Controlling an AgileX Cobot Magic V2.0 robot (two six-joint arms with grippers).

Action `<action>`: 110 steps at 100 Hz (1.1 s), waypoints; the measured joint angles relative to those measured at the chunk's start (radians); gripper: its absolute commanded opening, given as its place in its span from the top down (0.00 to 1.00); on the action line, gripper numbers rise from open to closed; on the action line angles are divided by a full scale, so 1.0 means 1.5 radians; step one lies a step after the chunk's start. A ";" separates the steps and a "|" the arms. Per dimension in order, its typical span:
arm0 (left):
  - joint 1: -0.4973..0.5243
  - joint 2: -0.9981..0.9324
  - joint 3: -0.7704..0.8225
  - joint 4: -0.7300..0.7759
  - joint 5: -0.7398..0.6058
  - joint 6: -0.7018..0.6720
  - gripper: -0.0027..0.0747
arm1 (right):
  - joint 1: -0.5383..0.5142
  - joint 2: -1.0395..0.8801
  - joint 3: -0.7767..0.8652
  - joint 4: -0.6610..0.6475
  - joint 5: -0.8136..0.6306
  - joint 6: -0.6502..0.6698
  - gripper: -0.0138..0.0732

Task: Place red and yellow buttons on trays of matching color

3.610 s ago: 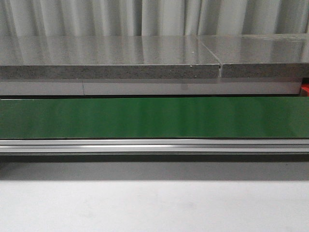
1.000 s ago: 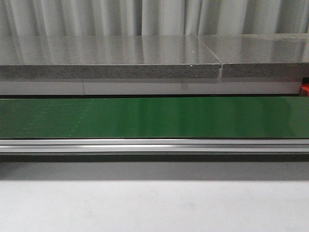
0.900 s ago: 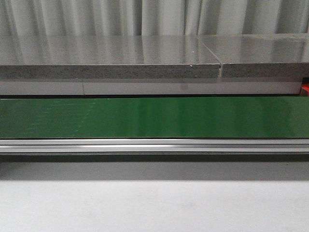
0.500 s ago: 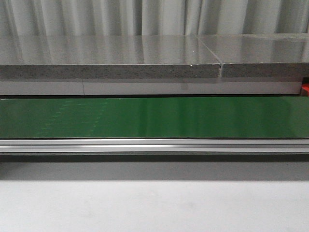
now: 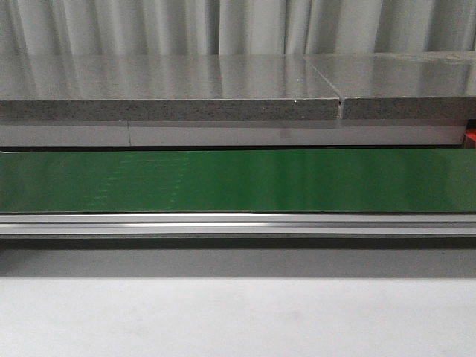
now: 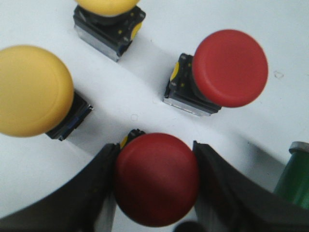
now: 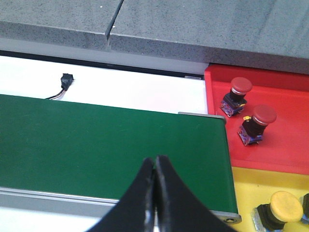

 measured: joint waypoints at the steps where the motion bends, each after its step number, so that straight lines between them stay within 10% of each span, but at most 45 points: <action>1: 0.000 0.000 -0.001 0.000 0.000 0.000 0.96 | 0.000 0.000 0.000 0.000 0.000 0.000 0.92; 110: -0.146 -0.247 0.098 0.002 0.082 0.075 0.99 | 0.000 0.000 0.000 0.000 0.000 0.000 0.92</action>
